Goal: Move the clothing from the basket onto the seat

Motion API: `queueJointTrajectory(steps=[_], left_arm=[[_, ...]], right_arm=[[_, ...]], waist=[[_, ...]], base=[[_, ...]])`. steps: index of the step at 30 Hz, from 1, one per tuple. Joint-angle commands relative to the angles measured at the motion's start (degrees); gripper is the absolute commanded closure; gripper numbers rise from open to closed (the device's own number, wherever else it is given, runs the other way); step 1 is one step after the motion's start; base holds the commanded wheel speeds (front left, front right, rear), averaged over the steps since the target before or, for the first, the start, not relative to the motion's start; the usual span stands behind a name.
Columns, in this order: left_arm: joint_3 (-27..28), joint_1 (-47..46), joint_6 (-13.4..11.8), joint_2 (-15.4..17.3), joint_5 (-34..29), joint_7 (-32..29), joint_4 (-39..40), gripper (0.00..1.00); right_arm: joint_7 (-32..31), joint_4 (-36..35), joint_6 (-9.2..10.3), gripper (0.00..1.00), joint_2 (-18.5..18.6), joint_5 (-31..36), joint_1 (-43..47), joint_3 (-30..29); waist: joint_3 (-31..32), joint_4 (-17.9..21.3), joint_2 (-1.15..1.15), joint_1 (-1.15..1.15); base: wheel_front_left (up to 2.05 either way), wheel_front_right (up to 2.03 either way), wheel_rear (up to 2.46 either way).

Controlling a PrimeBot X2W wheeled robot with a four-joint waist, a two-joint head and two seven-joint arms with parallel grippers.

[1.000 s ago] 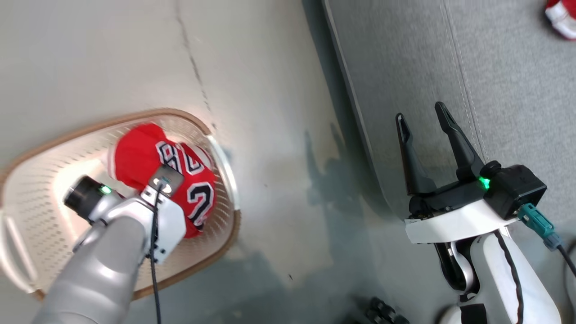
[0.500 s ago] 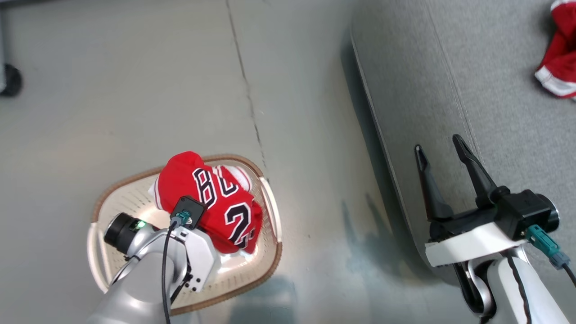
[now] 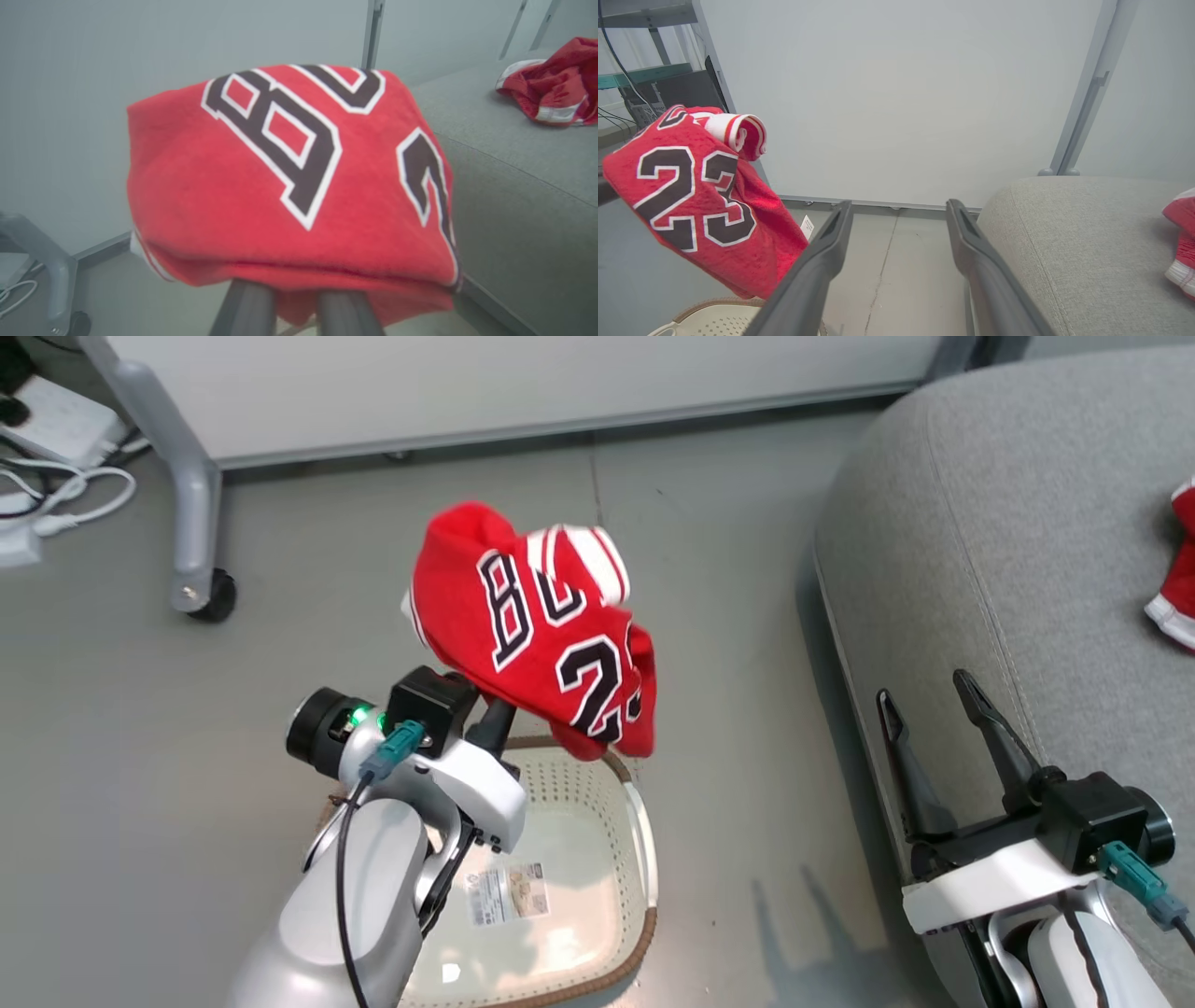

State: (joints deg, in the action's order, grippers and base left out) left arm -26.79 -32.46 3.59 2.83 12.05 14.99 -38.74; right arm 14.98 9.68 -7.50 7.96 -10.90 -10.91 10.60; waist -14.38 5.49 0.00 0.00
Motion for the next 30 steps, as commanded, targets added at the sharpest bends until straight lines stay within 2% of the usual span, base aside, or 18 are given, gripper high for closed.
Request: queueJointTrajectory(steps=[1, 8, 19, 23, 30], left_arm=[[1.4, 1.7, -0.2, 0.2, -0.6, 0.3, 3.5, 1.0], [4.9, 5.6, 0.9, 0.2, 0.5, 0.3, 14.9, 1.0], [4.2, 11.8, -1.8, 0.1, 2.4, 0.3, 29.2, 1.0], [2.3, 13.3, -2.1, 0.1, 2.9, 0.3, 31.5, 1.0], [-2.5, 14.6, -0.2, 0.2, 3.4, 0.3, 30.2, 1.0]], right_arm=[[0.1, -0.1, 0.01, 0.0, 0.5, -0.4, 1.0, 0.1], [0.1, 0.3, 0.01, 0.0, 0.8, -0.7, 2.9, -0.3], [0.1, 0.6, 0.01, 0.0, 1.0, -1.3, 6.2, 0.4], [0.1, 0.7, 0.01, 0.0, 1.1, -1.7, 6.9, 0.6], [0.1, 0.5, 0.01, 0.0, 1.2, -1.8, 7.5, 1.2]], waist=[[2.0, -1.3, 0.0, 0.0], [5.1, -2.2, 0.0, 0.0], [10.7, -3.2, 0.0, 0.0], [11.6, -3.1, 0.0, 0.0], [12.2, -2.8, 0.0, 0.0]], base=[[0.0, 0.0, 0.0], [0.0, 0.0, 0.0], [0.0, 0.0, 0.0], [0.0, 0.0, 0.0], [0.0, 0.0, 0.0]])
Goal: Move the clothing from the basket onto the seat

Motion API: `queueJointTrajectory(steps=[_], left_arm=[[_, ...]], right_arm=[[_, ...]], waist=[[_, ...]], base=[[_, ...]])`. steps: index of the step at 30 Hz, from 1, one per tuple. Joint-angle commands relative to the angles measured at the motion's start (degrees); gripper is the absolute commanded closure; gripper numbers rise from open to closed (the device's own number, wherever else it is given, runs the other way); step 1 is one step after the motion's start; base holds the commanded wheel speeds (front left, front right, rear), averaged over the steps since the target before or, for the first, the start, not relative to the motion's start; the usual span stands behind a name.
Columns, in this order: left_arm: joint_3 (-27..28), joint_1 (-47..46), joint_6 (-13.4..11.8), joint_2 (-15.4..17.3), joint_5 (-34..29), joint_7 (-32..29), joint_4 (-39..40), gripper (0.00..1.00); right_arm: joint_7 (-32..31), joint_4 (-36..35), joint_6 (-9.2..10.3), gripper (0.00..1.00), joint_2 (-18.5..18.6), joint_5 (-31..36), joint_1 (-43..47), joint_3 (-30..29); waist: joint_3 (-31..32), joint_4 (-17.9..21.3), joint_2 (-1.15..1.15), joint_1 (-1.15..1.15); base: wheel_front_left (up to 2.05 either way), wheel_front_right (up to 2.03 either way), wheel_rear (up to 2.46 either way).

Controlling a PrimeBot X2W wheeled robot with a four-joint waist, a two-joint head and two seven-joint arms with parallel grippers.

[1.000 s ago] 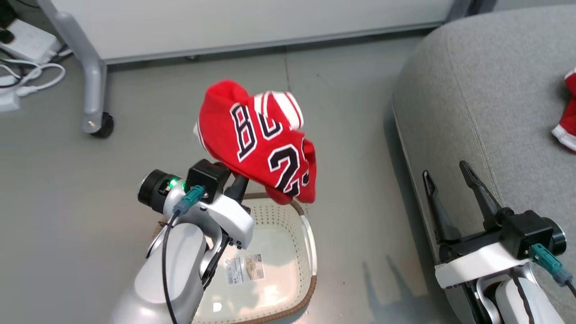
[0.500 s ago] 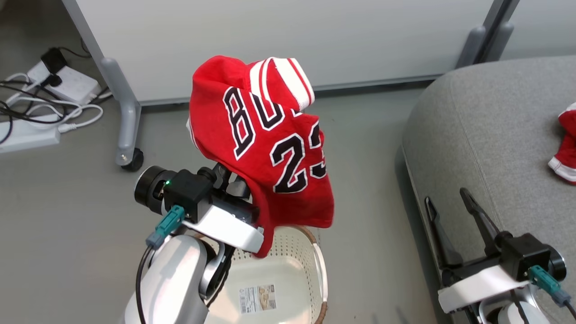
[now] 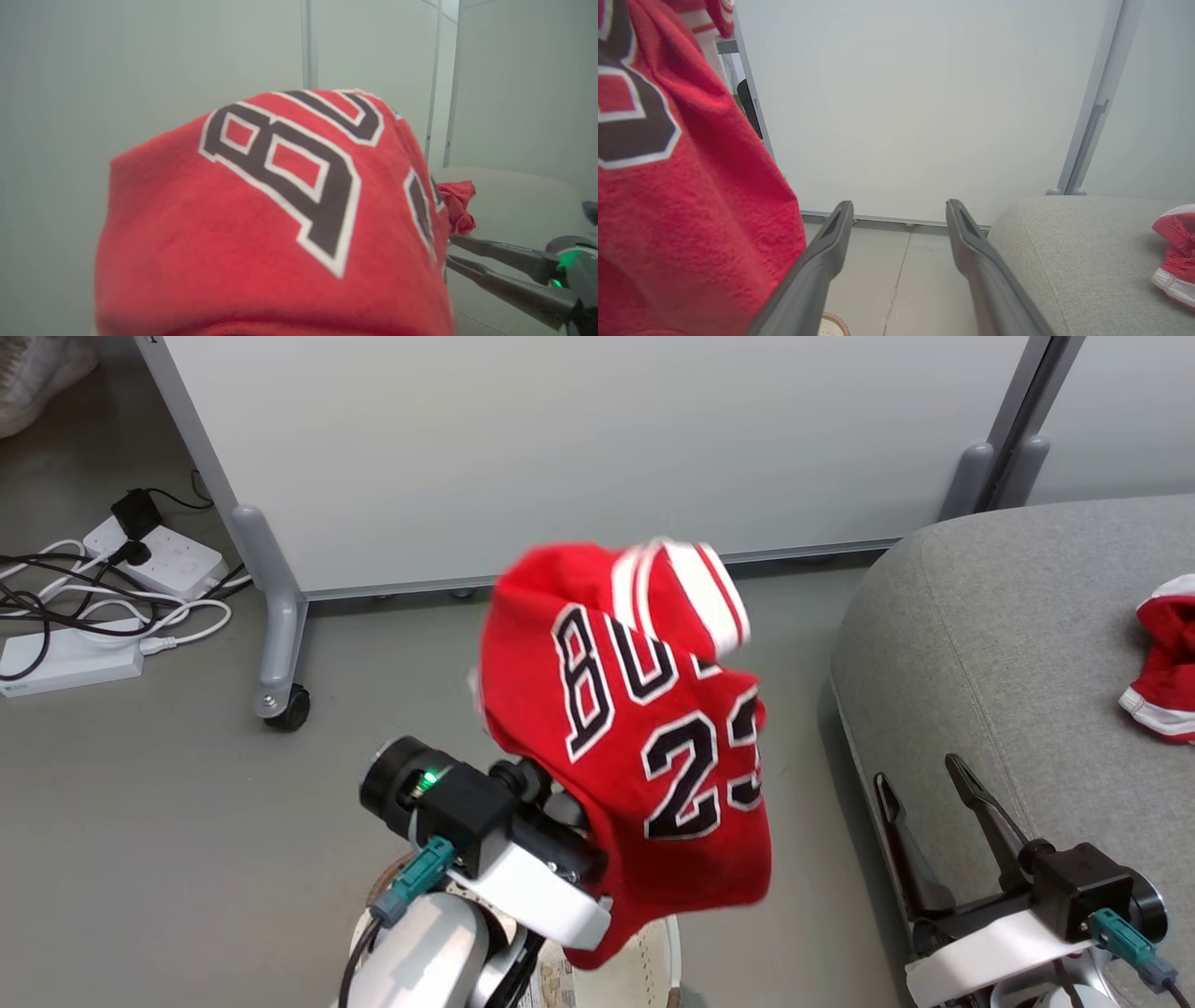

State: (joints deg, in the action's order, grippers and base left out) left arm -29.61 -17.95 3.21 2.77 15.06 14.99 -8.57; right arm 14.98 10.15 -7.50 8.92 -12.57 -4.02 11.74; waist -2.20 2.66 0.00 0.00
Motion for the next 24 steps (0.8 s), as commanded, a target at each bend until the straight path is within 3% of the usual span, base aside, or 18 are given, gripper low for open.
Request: queueJointTrajectory(steps=[1, 16, 24], left_arm=[[-0.1, 0.0, 0.3, 0.2, 0.4, 0.3, -0.2, 1.0], [-0.8, -1.6, 0.8, 0.2, 0.5, 0.3, -1.4, 1.0], [0.2, -1.5, 0.6, 0.2, 0.3, 0.3, -1.4, 1.0]], right_arm=[[0.1, 0.0, 0.0, 0.0, 0.2, -0.1, 0.6, 0.0], [0.1, -0.1, 0.0, 0.0, -0.1, -0.1, -0.6, -0.9], [0.1, -3.5, 0.01, 0.0, 2.6, -1.3, -0.4, 1.2]], waist=[[0.0, 0.1, 0.0, 0.0], [-1.4, 1.0, 0.0, 0.0], [-1.6, 1.4, 0.0, 0.0]], base=[[0.0, 0.0, 0.0], [0.0, 0.0, 0.0], [0.0, 0.0, 0.0]])
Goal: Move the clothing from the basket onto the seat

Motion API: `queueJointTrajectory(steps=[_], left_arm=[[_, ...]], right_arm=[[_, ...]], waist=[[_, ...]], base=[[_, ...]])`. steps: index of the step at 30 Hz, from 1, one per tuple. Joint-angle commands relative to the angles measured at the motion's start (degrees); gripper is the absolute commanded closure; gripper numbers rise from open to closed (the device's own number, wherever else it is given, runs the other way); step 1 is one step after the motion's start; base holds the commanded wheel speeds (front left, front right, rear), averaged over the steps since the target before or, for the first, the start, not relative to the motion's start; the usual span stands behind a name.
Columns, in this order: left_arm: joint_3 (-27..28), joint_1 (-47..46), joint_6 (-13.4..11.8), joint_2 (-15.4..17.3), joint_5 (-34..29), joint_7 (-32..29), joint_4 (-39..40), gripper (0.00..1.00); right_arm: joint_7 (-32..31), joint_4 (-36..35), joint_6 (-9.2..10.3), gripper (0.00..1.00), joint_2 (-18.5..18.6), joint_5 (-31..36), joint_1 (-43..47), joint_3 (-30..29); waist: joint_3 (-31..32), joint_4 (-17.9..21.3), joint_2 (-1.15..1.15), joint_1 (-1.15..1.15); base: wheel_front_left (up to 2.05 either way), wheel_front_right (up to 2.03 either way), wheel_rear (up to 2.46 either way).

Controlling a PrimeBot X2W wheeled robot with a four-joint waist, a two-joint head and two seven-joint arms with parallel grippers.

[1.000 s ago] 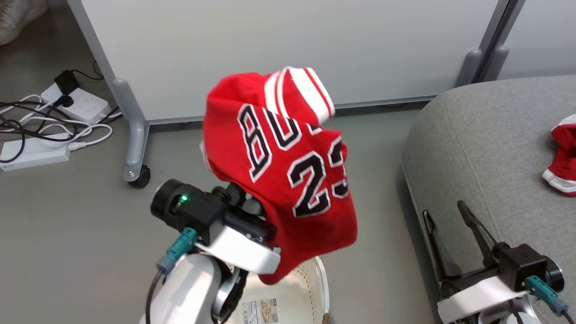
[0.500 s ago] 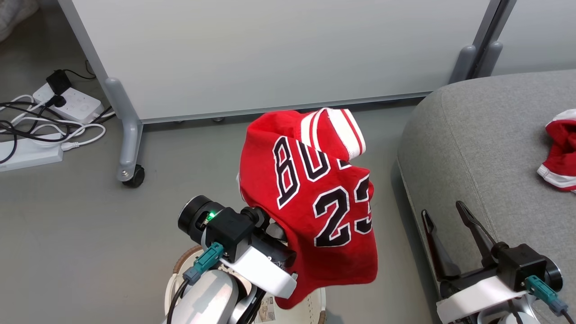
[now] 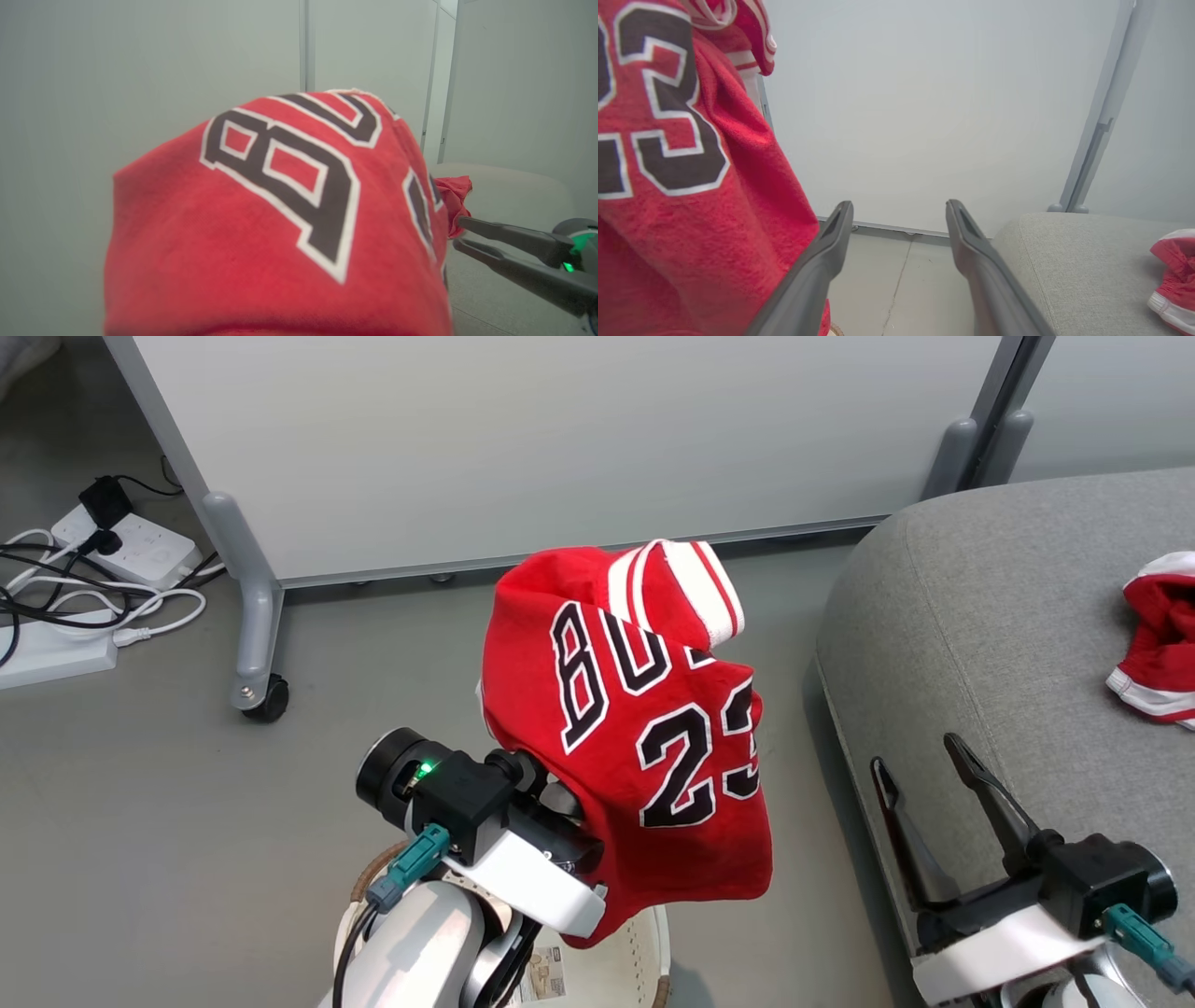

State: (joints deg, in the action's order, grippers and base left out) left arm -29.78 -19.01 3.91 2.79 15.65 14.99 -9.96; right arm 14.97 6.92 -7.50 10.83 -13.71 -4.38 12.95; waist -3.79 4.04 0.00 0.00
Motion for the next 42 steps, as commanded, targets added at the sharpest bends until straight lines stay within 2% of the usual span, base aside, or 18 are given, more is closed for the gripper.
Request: queueJointTrajectory(steps=[1, 5, 12, 16, 26, 42], left_arm=[[0.5, -0.4, 0.0, 0.2, -0.4, 0.3, 0.0, 1.0], [1.2, 0.0, 0.0, 0.2, -0.7, 0.3, -0.2, 1.0], [1.5, -0.4, 0.6, 0.2, -1.1, 0.3, -0.5, 1.0], [0.9, -0.7, 0.8, 0.2, -1.0, 0.3, -0.5, 1.0], [-3.1, -0.7, 1.6, 0.2, -0.6, 0.3, -0.9, 1.0], [-9.9, -1.2, 2.2, 0.2, 0.4, 0.3, -2.1, 1.0]], right_arm=[[0.1, -1.2, 0.0, 0.0, 1.6, -0.4, 0.1, 1.2], [0.1, -5.8, 0.0, 0.0, 4.1, -2.8, 0.2, 4.4], [0.1, -11.7, 0.01, 0.0, 10.7, -3.4, -2.9, 13.6], [0.1, -13.0, 0.01, 0.0, 13.8, -1.7, -5.4, 18.5], [0.1, -7.3, 0.0, 0.0, 15.1, -1.3, -10.6, 25.0], [0.1, -0.6, 0.01, 0.0, 13.0, -2.4, -16.3, 32.0]], waist=[[0.0, 0.1, 0.0, 0.0], [-0.3, 0.7, 0.0, 0.0], [-1.0, 1.4, 0.0, 0.0], [-1.4, 1.3, 0.0, 0.0], [-1.6, 0.0, 0.0, 0.0], [-1.9, -1.4, 0.0, 0.0]], base=[[0.0, 0.0, 0.0], [0.0, 0.0, 0.0], [0.0, 0.0, 0.0], [0.0, 0.0, 0.0], [0.0, 0.0, 0.0], [0.0, 0.0, 0.0]])
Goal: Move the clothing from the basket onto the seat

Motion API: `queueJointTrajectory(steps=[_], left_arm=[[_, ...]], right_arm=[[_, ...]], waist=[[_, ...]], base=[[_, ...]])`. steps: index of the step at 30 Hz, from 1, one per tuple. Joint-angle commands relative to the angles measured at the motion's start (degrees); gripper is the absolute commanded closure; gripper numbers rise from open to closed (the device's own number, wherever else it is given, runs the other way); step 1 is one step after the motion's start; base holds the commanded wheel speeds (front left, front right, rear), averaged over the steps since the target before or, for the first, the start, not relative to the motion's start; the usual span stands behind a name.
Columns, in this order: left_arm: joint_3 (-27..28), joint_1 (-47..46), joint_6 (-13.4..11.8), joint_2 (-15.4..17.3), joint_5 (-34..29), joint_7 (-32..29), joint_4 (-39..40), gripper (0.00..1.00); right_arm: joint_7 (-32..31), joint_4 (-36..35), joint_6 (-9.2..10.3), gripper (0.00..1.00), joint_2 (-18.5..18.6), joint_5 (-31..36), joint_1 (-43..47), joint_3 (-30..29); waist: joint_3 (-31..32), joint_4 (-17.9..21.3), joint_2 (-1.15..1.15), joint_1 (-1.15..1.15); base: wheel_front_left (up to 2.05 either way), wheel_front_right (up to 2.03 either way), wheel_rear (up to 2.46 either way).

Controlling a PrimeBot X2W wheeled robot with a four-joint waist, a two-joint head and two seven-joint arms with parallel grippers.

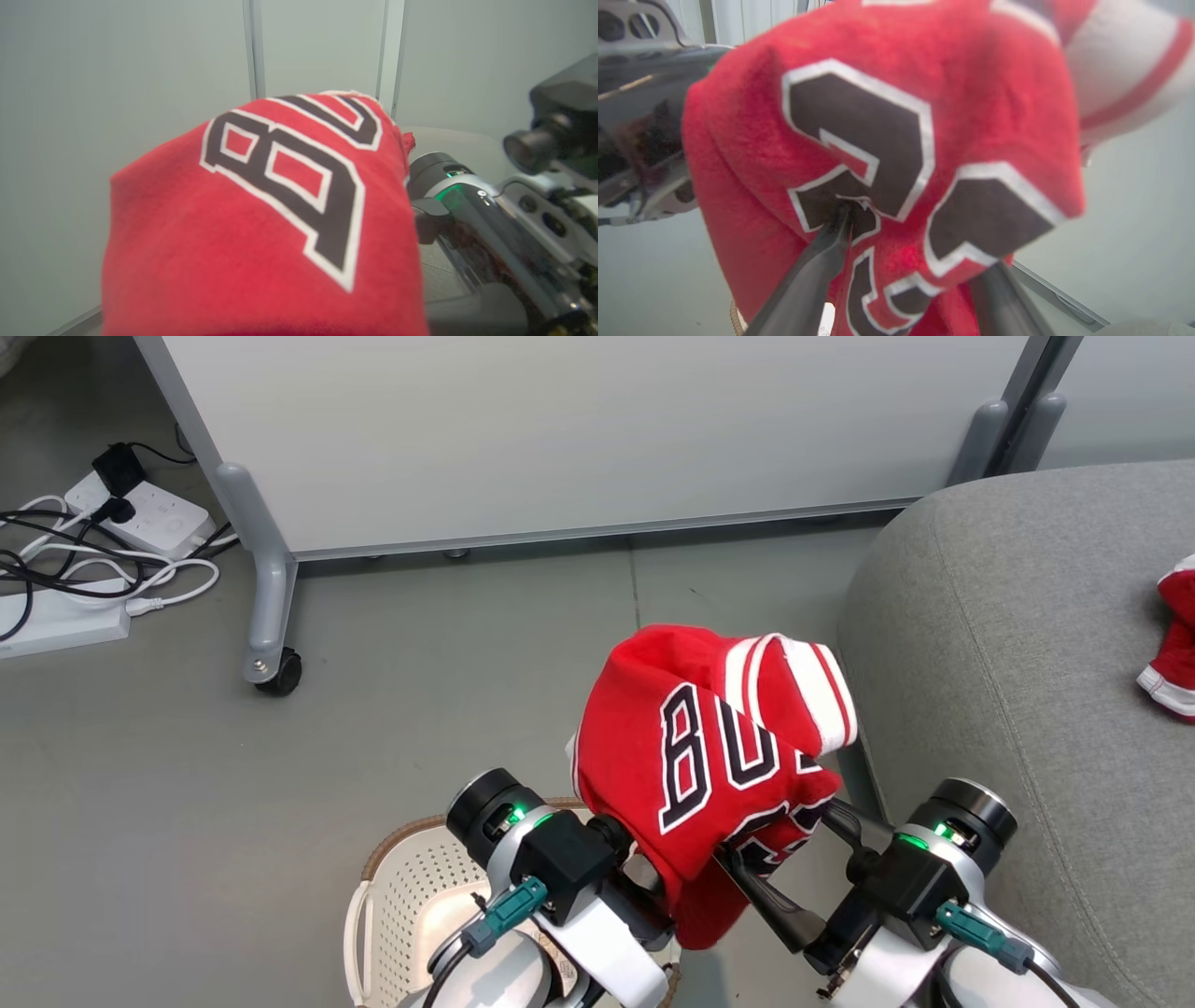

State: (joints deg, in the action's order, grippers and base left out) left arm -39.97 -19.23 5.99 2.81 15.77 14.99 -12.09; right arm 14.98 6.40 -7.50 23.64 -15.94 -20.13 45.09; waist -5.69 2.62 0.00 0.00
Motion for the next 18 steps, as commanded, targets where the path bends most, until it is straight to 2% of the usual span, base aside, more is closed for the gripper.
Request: queueJointTrajectory(steps=[1, 3, 4, 5, 12, 18], left_arm=[[-0.1, -1.1, 0.2, 0.2, 0.3, 0.3, -0.1, 1.0], [-0.6, -1.4, 0.3, 0.2, 0.5, 0.3, -0.1, 1.0], [-0.9, -1.5, 0.3, 0.2, 0.5, 0.3, -0.1, 1.0], [-1.1, -1.6, 0.3, 0.2, 0.6, 0.3, -0.1, 1.0], [-1.2, -1.8, -0.5, 0.2, 0.8, 0.3, -0.2, 1.0], [-0.7, -0.8, -0.7, 0.2, 0.7, 0.2, -0.6, 1.0]], right_arm=[[0.1, 0.2, 0.01, 0.0, -0.1, -0.2, -0.8, 0.2], [0.1, 1.4, 0.01, 0.0, -0.7, -0.9, -0.7, 0.2], [0.1, 1.4, 0.01, 0.59, -1.0, -1.0, -0.9, -0.1], [0.1, 1.4, 0.01, 1.0, -1.3, -1.1, -1.0, -0.7], [0.1, 0.3, 0.01, 1.0, -3.0, -1.3, 0.3, -2.5], [0.1, -0.4, 0.01, 1.0, -3.0, -1.7, 1.3, -3.5]], waist=[[-0.1, 0.0, 0.0, 0.0], [-0.2, -0.1, 0.0, 0.0], [-0.2, -0.2, 0.0, 0.0], [-0.3, -0.3, 0.0, 0.0], [-0.6, -0.6, 0.0, 0.0], [-0.1, -0.3, 0.0, 0.0]], base=[[0.0, 0.0, 0.0], [0.0, 0.0, 0.0], [0.0, 0.0, 0.0], [0.0, 0.0, 0.0], [0.0, 0.0, 0.0], [0.0, 0.0, 0.0]])
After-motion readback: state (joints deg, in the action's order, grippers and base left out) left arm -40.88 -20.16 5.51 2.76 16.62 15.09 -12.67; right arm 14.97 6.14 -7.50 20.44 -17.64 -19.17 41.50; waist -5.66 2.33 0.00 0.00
